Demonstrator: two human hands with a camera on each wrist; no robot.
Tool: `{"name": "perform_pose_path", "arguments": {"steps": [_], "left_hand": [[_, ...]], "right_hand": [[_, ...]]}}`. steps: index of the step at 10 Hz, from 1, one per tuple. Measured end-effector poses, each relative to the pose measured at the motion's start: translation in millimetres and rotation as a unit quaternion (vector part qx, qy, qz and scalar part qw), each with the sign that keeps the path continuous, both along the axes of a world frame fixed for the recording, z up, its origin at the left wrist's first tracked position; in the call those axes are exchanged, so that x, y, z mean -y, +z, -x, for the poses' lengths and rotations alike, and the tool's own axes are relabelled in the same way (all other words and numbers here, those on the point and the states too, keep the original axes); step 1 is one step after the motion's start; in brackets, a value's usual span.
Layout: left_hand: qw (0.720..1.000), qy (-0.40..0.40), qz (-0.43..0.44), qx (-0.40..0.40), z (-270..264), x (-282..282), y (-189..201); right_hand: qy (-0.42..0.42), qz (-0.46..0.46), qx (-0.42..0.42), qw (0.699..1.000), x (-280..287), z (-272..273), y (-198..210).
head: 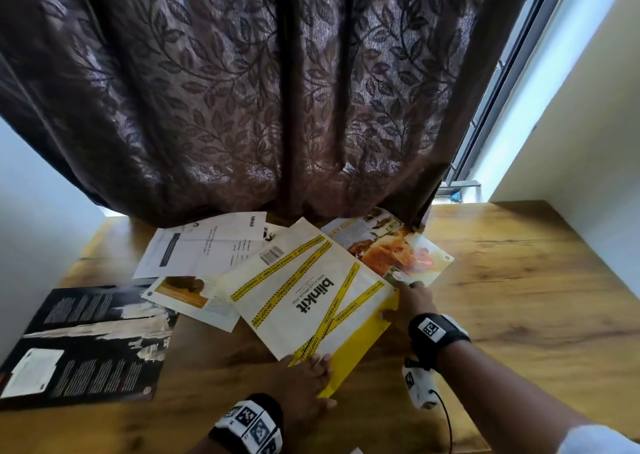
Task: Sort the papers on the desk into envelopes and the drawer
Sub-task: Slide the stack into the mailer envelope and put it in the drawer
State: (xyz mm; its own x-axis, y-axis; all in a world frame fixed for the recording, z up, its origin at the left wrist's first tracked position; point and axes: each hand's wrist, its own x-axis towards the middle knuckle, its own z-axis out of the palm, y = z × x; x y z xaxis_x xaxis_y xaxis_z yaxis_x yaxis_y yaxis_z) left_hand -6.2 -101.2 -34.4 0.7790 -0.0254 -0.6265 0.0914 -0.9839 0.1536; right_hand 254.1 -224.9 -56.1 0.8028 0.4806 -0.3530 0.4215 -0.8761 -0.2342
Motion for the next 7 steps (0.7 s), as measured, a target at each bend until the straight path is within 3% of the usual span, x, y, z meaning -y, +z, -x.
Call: {"name": "perform_pose_path", "arguments": {"steps": [1, 2, 3, 4, 5, 6, 7], "left_hand": [[1.000, 0.005, 0.019, 0.023, -0.9, -2.3, 1.8], [0.988, 0.089, 0.055, 0.116, 6.0, -9.7, -8.0], [0.909, 0.294, 0.128, 0.267, 19.1, -23.0, -29.1], [0.775, 0.475, 0.219, 0.356, 11.8, -38.0, -36.4], [0.709, 0.547, 0.283, 0.343, -3.7, -51.0, -19.3], [0.667, 0.575, 0.430, 0.200, -17.4, -37.7, -7.5], [0.519, 0.582, 0.621, 0.083, -31.7, 1.4, 27.0]], "right_hand": [[-0.038, -0.041, -0.046, 0.997, -5.2, -4.6, 6.9], [-0.041, -0.153, -0.089, 0.983, -7.3, -0.3, 16.8], [-0.020, -0.292, -0.110, 0.950, 5.1, 8.8, 38.0], [-0.047, -0.419, -0.143, 0.895, 25.8, 32.3, 80.8], [-0.055, -0.503, -0.162, 0.847, 54.2, 54.2, 110.3], [-0.083, -0.560, -0.154, 0.810, 82.9, 76.2, 129.6], [-0.128, -0.603, -0.140, 0.775, 111.7, 95.7, 140.6]]}}
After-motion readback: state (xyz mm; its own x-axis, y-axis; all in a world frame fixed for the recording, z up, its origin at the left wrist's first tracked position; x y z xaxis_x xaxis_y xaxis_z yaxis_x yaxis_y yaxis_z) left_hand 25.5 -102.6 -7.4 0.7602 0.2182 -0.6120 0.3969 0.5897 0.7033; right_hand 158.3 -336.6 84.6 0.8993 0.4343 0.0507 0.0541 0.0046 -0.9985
